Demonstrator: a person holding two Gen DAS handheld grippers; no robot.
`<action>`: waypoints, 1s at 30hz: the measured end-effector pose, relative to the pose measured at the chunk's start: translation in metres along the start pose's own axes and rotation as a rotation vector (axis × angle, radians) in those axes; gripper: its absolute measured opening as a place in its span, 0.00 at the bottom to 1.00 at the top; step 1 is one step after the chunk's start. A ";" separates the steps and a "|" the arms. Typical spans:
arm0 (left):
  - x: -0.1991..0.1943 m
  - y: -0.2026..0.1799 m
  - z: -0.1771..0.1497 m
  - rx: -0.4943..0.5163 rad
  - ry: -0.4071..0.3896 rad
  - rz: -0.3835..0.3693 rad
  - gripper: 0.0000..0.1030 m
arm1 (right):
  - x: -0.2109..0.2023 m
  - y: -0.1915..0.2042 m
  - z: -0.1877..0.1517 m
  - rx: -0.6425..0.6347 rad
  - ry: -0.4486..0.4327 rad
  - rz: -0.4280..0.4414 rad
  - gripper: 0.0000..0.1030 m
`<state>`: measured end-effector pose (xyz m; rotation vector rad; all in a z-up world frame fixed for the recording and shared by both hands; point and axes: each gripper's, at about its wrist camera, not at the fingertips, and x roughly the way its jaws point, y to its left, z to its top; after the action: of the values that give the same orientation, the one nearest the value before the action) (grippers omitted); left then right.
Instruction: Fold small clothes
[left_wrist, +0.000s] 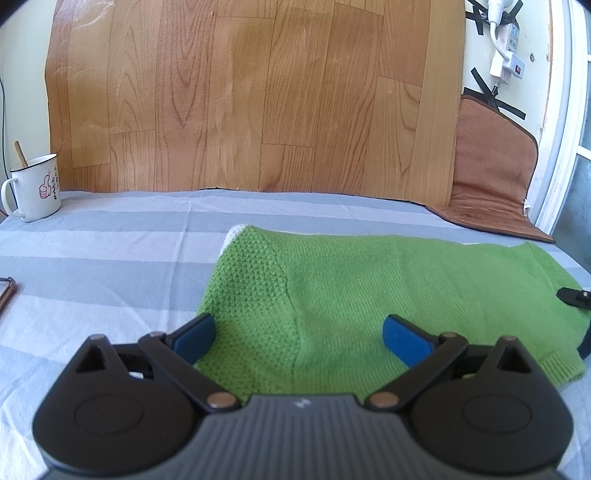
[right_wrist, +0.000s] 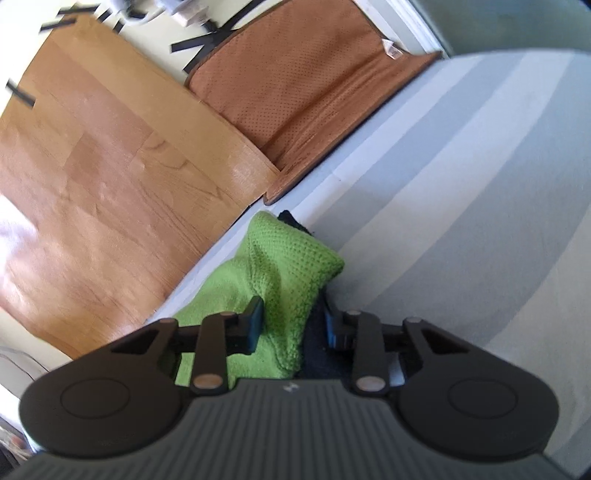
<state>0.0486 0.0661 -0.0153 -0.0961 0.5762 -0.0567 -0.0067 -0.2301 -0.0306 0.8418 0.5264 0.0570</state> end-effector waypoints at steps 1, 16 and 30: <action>0.000 0.000 0.000 0.001 0.000 0.001 0.98 | 0.000 -0.005 0.000 0.030 0.001 0.015 0.35; 0.001 -0.003 -0.001 0.011 0.000 0.016 1.00 | -0.008 -0.012 -0.006 -0.002 -0.032 0.097 0.35; -0.002 -0.006 -0.005 0.012 -0.019 0.019 1.00 | -0.012 -0.019 -0.006 0.009 -0.042 0.144 0.36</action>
<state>0.0441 0.0604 -0.0177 -0.0793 0.5581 -0.0404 -0.0228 -0.2418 -0.0426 0.8872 0.4262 0.1682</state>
